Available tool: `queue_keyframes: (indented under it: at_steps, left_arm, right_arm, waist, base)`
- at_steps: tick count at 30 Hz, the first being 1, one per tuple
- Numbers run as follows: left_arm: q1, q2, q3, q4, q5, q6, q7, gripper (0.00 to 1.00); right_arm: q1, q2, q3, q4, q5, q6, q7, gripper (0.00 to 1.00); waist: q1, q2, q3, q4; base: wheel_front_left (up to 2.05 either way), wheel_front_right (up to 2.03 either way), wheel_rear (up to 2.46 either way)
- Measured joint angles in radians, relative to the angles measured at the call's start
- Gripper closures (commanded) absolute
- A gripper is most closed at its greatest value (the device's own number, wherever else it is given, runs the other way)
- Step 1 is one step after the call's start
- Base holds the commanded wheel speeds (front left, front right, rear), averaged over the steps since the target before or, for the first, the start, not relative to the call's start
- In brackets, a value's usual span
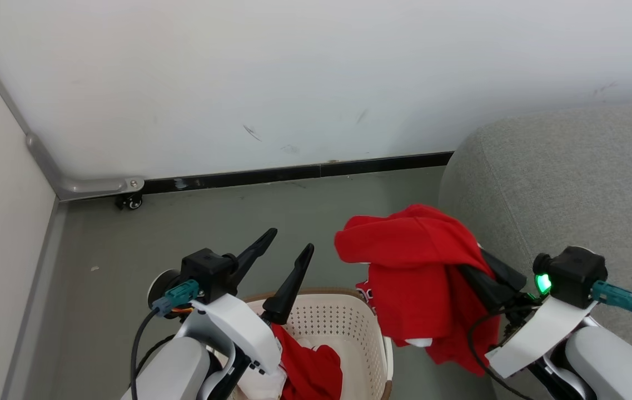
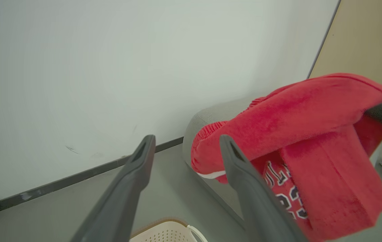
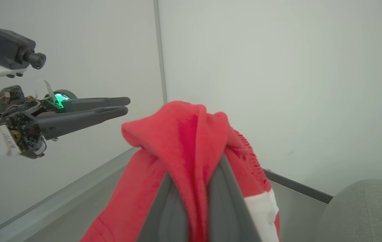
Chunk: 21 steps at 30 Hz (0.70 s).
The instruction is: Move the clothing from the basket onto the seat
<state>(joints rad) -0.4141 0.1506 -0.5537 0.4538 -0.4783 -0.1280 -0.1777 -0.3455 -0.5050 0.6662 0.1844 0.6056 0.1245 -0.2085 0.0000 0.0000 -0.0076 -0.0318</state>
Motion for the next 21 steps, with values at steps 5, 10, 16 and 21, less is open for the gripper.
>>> queue_keyframes:
  at_steps: [5, 10, 16, 21]
  left_arm:
    - [0.022, 0.005, 0.036, 0.002, -0.005, 0.015, -0.027, 0.0]
    - [0.026, 0.013, 0.075, 0.001, -0.005, 0.044, -0.046, 0.0]
    - [0.03, 0.02, 0.106, -0.013, -0.001, 0.075, -0.062, 0.0]
    - [0.044, 0.015, 0.124, -0.029, 0.0, 0.087, -0.069, 0.0]
  right_arm:
    - [0.023, -0.003, -0.064, 0.012, 0.003, 0.0, -0.004, 1.0]
    - [0.069, -0.004, -0.145, 0.021, 0.003, 0.0, -0.012, 1.0]
    - [0.144, 0.0, -0.256, 0.037, 0.001, 0.0, -0.022, 1.0]
    - [0.209, 0.019, -0.339, 0.034, -0.02, 0.0, -0.023, 1.0]
  waist:
    - [0.0, 0.0, 0.0, -0.001]
    - [0.0, 0.0, -0.001, -0.008]
    - [0.0, 0.0, -0.004, -0.022]
    - [0.0, 0.0, -0.007, -0.04]
  base:
    - [0.0, 0.0, 0.0]
    - [0.0, 0.0, 0.0]
    - [0.0, 0.0, 0.0]
    - [0.0, 0.0, 0.0]
